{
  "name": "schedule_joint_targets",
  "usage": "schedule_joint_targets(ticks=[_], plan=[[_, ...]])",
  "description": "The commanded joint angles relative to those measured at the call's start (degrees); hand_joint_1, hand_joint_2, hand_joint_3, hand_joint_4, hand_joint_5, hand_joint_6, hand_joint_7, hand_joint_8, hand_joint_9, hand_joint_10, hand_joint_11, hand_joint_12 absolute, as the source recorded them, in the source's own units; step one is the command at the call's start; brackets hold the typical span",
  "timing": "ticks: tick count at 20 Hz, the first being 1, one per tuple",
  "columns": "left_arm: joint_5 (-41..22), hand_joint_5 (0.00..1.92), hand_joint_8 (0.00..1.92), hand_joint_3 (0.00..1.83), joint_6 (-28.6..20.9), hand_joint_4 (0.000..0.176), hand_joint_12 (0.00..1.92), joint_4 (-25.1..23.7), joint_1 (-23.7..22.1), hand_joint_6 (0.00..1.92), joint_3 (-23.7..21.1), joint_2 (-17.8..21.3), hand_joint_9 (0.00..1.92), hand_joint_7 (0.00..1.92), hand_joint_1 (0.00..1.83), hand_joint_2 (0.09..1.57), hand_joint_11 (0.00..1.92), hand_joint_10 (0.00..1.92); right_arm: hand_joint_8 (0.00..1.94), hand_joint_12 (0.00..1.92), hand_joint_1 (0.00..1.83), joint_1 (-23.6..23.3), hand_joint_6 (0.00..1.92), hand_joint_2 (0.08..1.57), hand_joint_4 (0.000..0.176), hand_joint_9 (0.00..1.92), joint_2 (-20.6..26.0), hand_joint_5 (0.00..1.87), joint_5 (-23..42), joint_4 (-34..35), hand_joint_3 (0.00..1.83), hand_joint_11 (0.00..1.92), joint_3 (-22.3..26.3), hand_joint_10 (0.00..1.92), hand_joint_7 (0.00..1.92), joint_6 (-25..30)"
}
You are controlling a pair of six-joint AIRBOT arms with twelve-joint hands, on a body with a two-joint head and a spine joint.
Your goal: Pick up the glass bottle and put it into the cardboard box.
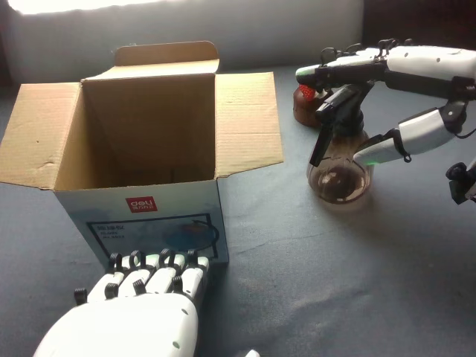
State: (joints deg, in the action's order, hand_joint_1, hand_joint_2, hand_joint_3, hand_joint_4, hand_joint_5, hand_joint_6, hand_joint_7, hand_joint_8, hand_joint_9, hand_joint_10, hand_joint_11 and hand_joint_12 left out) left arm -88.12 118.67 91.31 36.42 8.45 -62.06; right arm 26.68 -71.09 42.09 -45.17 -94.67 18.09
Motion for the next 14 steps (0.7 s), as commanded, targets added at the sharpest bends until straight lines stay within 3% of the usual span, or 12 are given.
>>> schedule_joint_targets(ticks=[1,2,4,5,6,8,10,14], plan=[[-2.29,0.05,0.0,0.01,-0.32,0.0,0.0,-4.91,-0.07,0.0,0.45,-0.25,0.01,0.04,0.23,1.3,0.0,0.0,0.05,1.15,1.07,-0.48,0.06,1.1,0.0,0.44,0.19,0.39,4.71,3.55,0.03,0.0,-0.23,0.09,0.53,0.18],[-2.29,0.03,0.0,0.01,-0.8,0.0,0.0,-4.92,0.22,0.0,0.9,-0.25,0.0,0.02,0.22,1.3,0.0,0.0,0.08,1.34,1.05,-0.54,0.09,1.14,0.0,0.53,0.19,0.47,4.78,3.55,0.04,0.0,-0.23,0.13,0.64,0.14],[-2.29,0.03,0.0,0.01,-1.7,0.0,0.0,-4.95,0.69,0.0,1.5,-0.34,0.0,0.01,0.21,1.31,0.0,0.0,0.05,1.4,1.06,-0.65,0.08,1.16,0.0,0.55,0.2,0.5,4.84,3.55,0.03,0.0,-0.24,0.15,0.69,0.14],[-2.28,0.06,0.02,0.01,-1.83,0.0,0.0,-4.96,0.93,0.01,1.86,-0.45,0.04,0.06,0.2,1.31,0.0,0.02,0.84,1.47,1.24,-0.66,1.08,1.11,0.0,1.03,0.21,0.85,5.0,3.55,0.01,0.65,-0.29,0.68,1.1,0.13],[-2.28,0.06,0.02,0.01,-1.98,0.0,0.0,-4.96,1.05,0.01,2.04,-0.46,0.04,0.06,0.2,1.31,0.0,0.02,0.86,1.46,1.24,-0.66,1.1,1.11,0.0,1.02,0.21,0.87,5.06,3.55,0.0,0.7,-0.31,0.79,1.12,0.13],[-2.28,0.07,0.02,0.01,-2.89,0.0,0.0,-5.41,1.5,0.01,2.56,-0.5,0.04,0.06,0.2,1.31,0.0,0.02,0.87,1.46,1.25,-0.65,1.1,1.11,0.0,1.02,0.28,0.88,5.3,3.55,0.0,0.71,-0.32,0.82,1.12,0.12],[-2.27,0.07,0.02,0.01,-3.54,0.0,0.0,-5.89,2.0,0.02,3.05,-0.58,0.04,0.07,0.21,1.31,0.0,0.01,0.87,1.37,1.27,-0.68,0.98,1.09,0.0,1.1,0.38,0.93,5.92,3.54,0.0,0.89,-0.32,0.88,1.16,0.13],[-1.36,0.07,0.02,0.01,-3.98,0.0,0.0,-7.33,3.14,0.02,4.03,-0.64,0.04,0.07,0.21,1.31,0.0,0.01,0.87,1.37,1.27,-3.22,0.97,1.09,0.0,1.1,1.63,0.93,9.16,0.64,0.0,0.89,0.22,0.88,1.16,0.11]])
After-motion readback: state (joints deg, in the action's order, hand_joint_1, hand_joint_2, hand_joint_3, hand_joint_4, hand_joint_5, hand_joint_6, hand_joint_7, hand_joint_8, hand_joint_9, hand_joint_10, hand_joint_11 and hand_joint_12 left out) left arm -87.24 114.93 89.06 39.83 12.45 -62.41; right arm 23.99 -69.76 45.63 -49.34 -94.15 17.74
